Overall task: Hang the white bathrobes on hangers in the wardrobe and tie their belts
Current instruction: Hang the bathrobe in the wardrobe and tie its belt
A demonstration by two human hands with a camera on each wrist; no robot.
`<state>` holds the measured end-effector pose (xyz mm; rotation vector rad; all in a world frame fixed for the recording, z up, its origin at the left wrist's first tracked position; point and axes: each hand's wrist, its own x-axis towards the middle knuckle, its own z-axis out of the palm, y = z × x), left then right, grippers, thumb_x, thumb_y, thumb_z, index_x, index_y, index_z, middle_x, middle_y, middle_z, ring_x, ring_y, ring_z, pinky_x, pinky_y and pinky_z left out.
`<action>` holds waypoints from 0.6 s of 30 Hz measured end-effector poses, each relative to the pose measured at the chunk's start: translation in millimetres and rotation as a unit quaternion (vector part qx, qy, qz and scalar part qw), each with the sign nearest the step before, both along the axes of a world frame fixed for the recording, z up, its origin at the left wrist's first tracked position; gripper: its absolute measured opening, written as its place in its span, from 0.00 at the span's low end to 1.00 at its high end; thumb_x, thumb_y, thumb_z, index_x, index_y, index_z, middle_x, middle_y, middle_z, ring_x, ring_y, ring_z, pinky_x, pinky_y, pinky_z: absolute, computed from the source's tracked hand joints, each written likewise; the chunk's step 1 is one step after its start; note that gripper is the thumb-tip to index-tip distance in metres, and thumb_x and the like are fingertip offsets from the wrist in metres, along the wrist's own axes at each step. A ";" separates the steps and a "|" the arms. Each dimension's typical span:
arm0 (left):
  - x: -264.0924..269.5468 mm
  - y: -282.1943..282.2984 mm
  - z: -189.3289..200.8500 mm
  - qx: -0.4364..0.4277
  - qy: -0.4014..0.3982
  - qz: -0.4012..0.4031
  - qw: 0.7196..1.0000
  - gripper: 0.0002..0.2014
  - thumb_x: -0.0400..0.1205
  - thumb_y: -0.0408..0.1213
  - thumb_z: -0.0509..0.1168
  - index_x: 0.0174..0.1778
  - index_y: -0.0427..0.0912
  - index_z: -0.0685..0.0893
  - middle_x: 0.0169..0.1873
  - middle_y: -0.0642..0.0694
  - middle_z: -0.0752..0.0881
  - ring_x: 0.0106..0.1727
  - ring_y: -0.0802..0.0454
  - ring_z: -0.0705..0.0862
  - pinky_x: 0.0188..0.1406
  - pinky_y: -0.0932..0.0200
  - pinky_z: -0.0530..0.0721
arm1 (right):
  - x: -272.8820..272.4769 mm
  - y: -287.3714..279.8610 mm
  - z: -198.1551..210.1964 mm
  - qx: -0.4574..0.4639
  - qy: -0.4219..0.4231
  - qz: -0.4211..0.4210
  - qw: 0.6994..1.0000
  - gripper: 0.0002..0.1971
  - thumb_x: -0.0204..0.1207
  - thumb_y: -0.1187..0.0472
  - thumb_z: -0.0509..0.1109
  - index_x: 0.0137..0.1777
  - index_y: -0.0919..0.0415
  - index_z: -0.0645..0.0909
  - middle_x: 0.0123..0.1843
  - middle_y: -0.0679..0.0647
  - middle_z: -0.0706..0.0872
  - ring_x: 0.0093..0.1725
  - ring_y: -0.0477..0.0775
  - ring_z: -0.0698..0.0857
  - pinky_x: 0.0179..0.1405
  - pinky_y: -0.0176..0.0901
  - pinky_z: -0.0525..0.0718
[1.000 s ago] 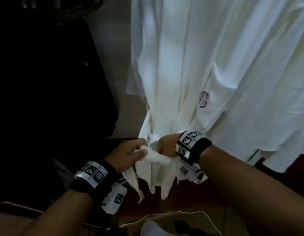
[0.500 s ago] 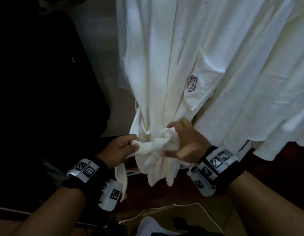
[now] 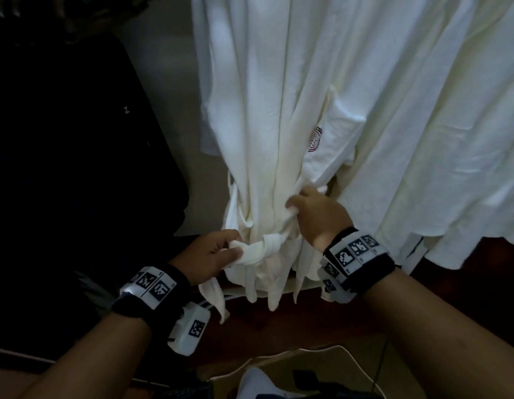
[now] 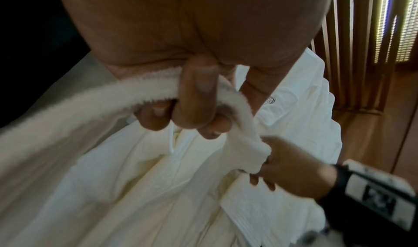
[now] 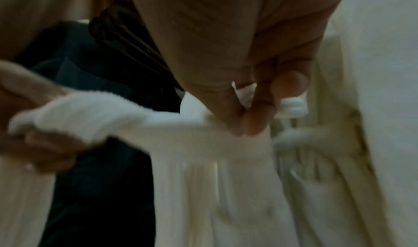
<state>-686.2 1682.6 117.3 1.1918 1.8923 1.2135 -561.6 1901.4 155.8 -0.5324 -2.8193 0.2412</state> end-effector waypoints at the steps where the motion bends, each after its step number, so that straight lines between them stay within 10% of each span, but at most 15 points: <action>1: 0.4 -0.6 0.4 -0.001 0.020 0.000 1.000 0.12 0.80 0.43 0.63 0.37 0.38 0.77 0.24 0.58 0.75 0.26 0.64 0.72 0.24 0.70 0.70 | -4.3 -2.8 8.4 -0.015 0.047 0.036 0.998 0.18 0.76 0.69 0.65 0.63 0.53 0.82 0.64 0.52 0.79 0.56 0.58 0.85 0.51 0.51 0.85; 6: 4.7 -0.7 10.9 0.021 0.003 -0.018 1.000 0.14 0.82 0.40 0.62 0.36 0.33 0.73 0.25 0.56 0.73 0.26 0.62 0.71 0.25 0.69 0.70 | -21.4 -12.9 11.2 -0.112 -0.128 0.158 0.973 0.27 0.82 0.67 0.58 0.77 0.42 0.72 0.84 0.43 0.64 0.78 0.48 0.70 0.78 0.46 0.67; 11: 2.8 -4.1 24.1 0.034 -0.055 -0.009 0.998 0.13 0.81 0.40 0.63 0.38 0.32 0.74 0.24 0.51 0.72 0.23 0.58 0.69 0.20 0.66 0.68 | -8.1 -6.5 -6.1 -0.168 0.167 0.077 0.968 0.06 0.76 0.63 0.68 0.48 0.56 0.86 0.47 0.49 0.88 0.42 0.35 0.79 0.49 0.40 0.79; 13: 2.0 -4.4 25.7 0.044 -0.087 0.009 0.995 0.15 0.81 0.39 0.62 0.41 0.27 0.73 0.25 0.45 0.72 0.22 0.58 0.69 0.19 0.68 0.67 | 4.2 -4.4 -17.9 -0.173 0.054 0.002 0.983 0.06 0.78 0.61 0.64 0.45 0.60 0.82 0.44 0.53 0.87 0.43 0.48 0.82 0.44 0.40 0.75; 16: 6.7 0.0 29.5 0.048 -0.151 0.006 0.987 0.16 0.81 0.38 0.62 0.44 0.24 0.72 0.27 0.40 0.74 0.21 0.59 0.69 0.18 0.68 0.66 | 22.1 -12.8 -43.4 -0.284 -0.155 -0.001 0.946 0.17 0.80 0.55 0.69 0.67 0.56 0.79 0.62 0.47 0.83 0.59 0.48 0.81 0.54 0.35 0.73; 18: 13.2 6.3 32.4 0.047 -0.163 -0.014 0.985 0.14 0.81 0.38 0.62 0.45 0.27 0.74 0.26 0.43 0.76 0.20 0.59 0.69 0.18 0.68 0.66 | 23.6 -25.7 -51.5 -0.446 -0.100 0.029 0.889 0.27 0.76 0.49 0.75 0.74 0.48 0.73 0.66 0.39 0.78 0.67 0.44 0.77 0.65 0.37 0.74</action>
